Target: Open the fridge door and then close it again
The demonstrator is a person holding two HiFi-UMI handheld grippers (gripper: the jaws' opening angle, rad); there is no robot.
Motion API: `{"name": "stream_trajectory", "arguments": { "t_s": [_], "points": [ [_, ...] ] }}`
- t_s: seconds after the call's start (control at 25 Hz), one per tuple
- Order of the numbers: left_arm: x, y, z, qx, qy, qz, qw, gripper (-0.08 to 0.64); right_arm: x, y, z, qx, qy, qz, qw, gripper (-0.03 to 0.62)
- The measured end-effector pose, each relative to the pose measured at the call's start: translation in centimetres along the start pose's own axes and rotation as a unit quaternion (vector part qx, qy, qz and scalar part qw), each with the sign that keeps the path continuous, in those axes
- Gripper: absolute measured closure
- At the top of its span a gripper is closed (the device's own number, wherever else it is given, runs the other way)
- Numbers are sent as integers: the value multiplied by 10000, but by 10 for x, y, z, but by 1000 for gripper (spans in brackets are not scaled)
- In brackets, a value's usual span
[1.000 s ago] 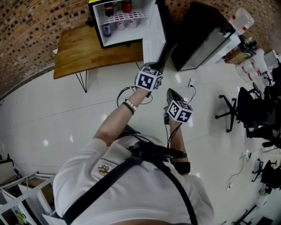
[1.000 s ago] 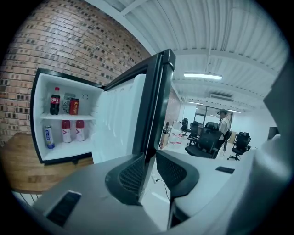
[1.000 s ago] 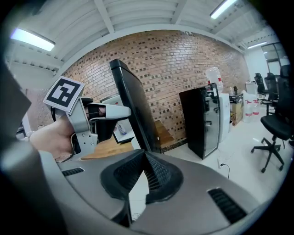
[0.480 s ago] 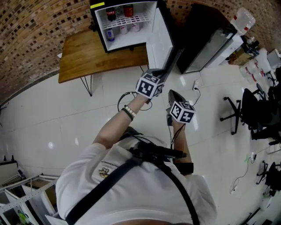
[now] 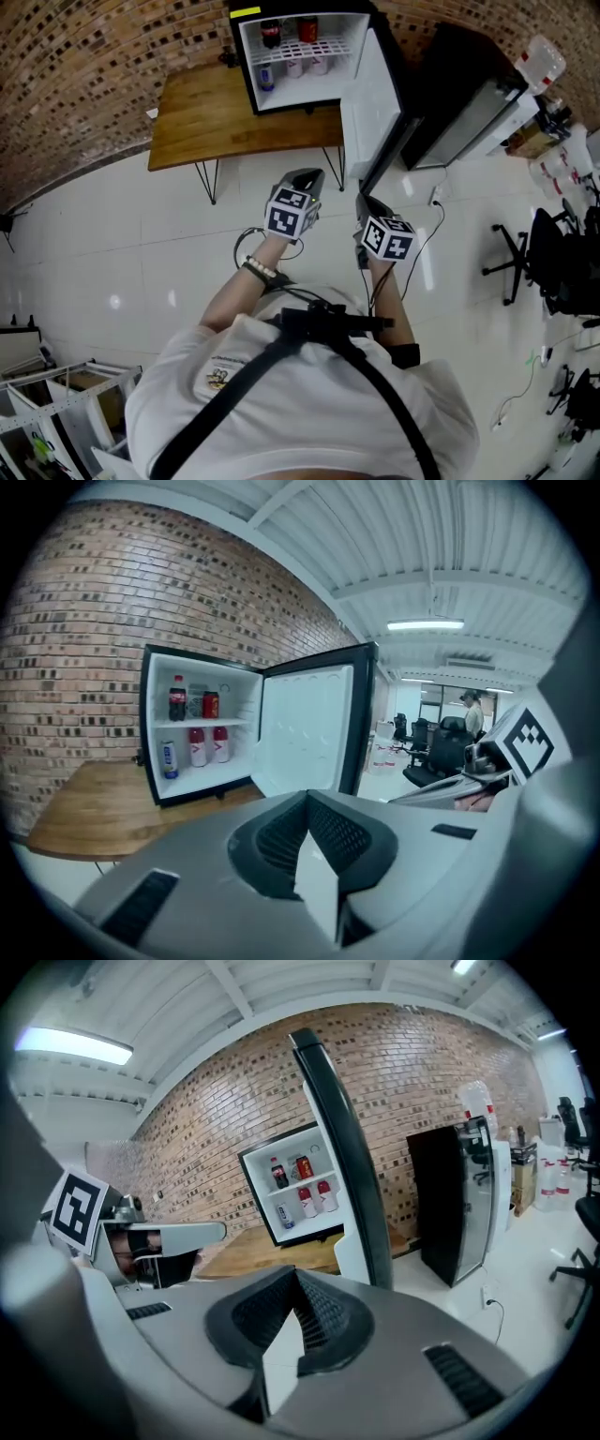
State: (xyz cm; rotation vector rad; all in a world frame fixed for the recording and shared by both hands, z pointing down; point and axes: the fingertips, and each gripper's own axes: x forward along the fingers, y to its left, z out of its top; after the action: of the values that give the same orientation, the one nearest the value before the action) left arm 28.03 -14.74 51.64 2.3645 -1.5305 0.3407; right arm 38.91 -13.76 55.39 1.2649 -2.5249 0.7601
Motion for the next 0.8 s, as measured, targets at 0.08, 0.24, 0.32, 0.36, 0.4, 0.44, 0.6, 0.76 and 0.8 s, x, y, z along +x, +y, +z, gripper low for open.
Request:
{"name": "stream_trajectory", "arguments": {
  "t_s": [0.08, 0.24, 0.32, 0.36, 0.4, 0.44, 0.6, 0.76, 0.8],
  "points": [
    [-14, 16, -7, -133, 17, 180, 9997, 558, 5, 10, 1, -26, -9, 74, 10000, 577],
    [-35, 42, -19, -328, 56, 436, 9985, 558, 13, 26, 1, -56, 4, 156, 9999, 577],
    [-43, 51, -22, -417, 45, 510, 9978, 560, 15, 32, 2, -97, 16, 169, 9998, 577],
    [-46, 54, -22, -431, 46, 538, 9976, 560, 16, 34, 3, -136, 17, 168, 9998, 577],
    [-48, 56, -22, -434, 45, 558, 9975, 560, 17, 36, 3, -180, 15, 166, 9997, 577],
    [-49, 58, -23, -439, 35, 574, 9974, 560, 17, 38, 4, -218, 12, 165, 9996, 577],
    [-50, 62, -23, -461, -31, 662, 9967, 560, 17, 40, 7, -285, -7, 158, 9995, 575],
    [-51, 63, -27, -505, 6, 638, 9967, 560, 16, 40, 5, -268, -9, 143, 9995, 577],
    [-52, 63, -27, -495, 17, 637, 9967, 560, 15, 40, 5, -259, -12, 140, 9996, 577]
  ]
}}
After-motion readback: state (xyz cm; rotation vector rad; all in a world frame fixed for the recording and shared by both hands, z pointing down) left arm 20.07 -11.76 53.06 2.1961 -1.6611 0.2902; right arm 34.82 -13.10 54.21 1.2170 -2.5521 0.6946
